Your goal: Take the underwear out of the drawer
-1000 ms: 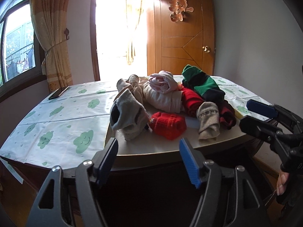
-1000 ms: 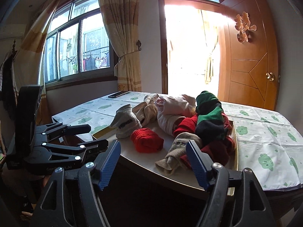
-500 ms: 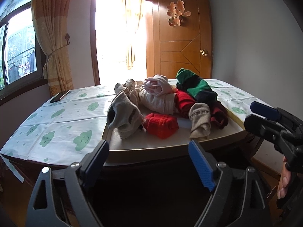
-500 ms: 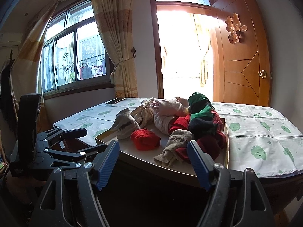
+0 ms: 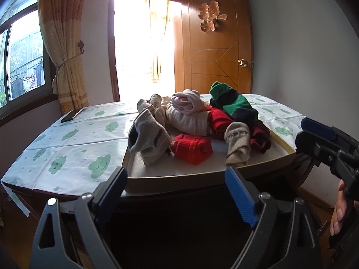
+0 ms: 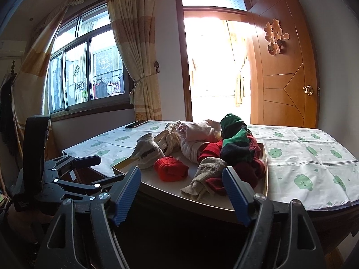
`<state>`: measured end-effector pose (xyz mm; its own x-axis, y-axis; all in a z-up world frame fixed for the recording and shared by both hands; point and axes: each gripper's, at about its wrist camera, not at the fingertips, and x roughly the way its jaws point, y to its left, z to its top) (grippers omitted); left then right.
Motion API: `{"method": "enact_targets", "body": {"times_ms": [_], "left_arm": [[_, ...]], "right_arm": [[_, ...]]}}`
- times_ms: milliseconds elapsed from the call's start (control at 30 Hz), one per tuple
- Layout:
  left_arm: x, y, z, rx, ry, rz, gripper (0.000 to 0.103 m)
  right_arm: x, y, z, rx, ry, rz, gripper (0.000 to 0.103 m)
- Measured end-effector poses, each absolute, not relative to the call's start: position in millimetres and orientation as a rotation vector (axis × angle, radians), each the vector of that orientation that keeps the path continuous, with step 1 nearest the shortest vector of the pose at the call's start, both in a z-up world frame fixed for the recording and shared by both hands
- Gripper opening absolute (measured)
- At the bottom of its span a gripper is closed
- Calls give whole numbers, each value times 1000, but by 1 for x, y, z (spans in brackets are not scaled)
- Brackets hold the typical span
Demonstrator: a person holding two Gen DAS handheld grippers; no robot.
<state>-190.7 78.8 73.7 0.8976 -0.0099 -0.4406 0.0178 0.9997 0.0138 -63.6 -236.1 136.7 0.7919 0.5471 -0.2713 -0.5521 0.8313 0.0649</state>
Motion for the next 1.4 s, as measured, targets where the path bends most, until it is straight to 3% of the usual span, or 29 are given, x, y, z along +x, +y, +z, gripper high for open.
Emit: {"method": "enact_targets", "body": {"times_ms": [500, 1400], "left_arm": [[-191, 77, 76, 39, 456, -10, 99], [-191, 76, 66, 47, 474, 36, 101]], "right_arm": [[-68, -239, 140, -10, 268, 589, 78], [-69, -235, 129, -29, 298, 609, 78]]}}
